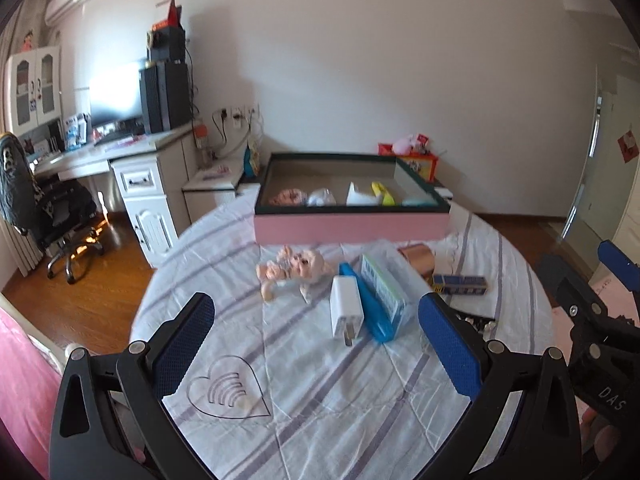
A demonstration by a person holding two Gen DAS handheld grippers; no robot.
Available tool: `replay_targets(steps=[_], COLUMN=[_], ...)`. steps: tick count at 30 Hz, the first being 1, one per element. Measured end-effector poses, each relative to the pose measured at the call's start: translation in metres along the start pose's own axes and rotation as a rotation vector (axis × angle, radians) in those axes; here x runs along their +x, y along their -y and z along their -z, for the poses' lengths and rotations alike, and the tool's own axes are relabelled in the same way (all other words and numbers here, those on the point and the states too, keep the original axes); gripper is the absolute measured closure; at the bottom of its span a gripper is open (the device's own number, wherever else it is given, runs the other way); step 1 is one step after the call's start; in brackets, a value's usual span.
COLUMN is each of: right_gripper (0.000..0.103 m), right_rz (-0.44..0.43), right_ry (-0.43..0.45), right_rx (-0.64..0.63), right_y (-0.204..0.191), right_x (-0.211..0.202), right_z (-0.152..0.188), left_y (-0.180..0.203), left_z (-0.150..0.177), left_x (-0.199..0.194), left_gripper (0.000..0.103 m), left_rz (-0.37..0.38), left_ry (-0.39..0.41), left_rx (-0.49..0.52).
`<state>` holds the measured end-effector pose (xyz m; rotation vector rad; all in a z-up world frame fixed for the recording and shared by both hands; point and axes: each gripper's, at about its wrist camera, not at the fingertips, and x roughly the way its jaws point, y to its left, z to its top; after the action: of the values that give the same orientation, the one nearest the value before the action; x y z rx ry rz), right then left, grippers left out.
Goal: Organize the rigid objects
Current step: 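Grasp the white plug charger with the left gripper while the right grasps the glass jar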
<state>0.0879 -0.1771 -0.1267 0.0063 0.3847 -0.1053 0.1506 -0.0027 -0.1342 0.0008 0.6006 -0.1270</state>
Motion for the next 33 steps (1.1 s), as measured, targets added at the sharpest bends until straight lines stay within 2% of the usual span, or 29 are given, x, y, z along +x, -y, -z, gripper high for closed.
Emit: replay_targets(steps=[4, 8, 12, 16, 20, 21, 22, 24, 33], right_gripper=[0.000, 0.000, 0.000, 0.000, 0.000, 0.000, 0.000, 0.000, 0.000], right_rz=[0.009, 0.010, 0.001, -0.010, -0.029, -0.036, -0.038, -0.042, -0.095], right_ry=[-0.076, -0.135, -0.172, -0.215, -0.265, -0.269, -0.277, -0.287, -0.303], right_rx=[0.002, 0.011, 0.014, 0.015, 0.018, 0.022, 0.021, 0.014, -0.042], right_y=[0.010, 0.018, 0.024, 0.028, 0.030, 0.031, 0.030, 0.029, -0.005], right_x=[0.027, 0.051, 0.067, 0.082, 0.098, 0.099, 0.101, 0.102, 0.093], right_z=[0.015, 0.028, 0.035, 0.039, 0.042, 0.043, 0.043, 0.045, 0.046], left_y=[0.005, 0.004, 0.006, 0.012, 0.017, 0.017, 0.016, 0.013, -0.004], left_z=[0.012, 0.010, 0.007, 0.006, 0.004, 0.003, 0.002, 0.000, 0.013], left_x=[0.039, 0.065, 0.090, 0.113, 0.131, 0.132, 0.132, 0.133, 0.096], left_gripper=[0.000, 0.005, 0.016, 0.032, 0.041, 0.049, 0.064, 0.080, 0.080], left_rz=[0.000, -0.027, -0.044, -0.010, -0.010, 0.000, 0.012, 0.023, 0.011], left_ry=[-0.107, -0.151, -0.201, -0.256, -0.288, -0.281, -0.277, -0.272, -0.219], left_rx=[0.014, 0.017, 0.037, 0.057, 0.082, 0.079, 0.075, 0.062, 0.075])
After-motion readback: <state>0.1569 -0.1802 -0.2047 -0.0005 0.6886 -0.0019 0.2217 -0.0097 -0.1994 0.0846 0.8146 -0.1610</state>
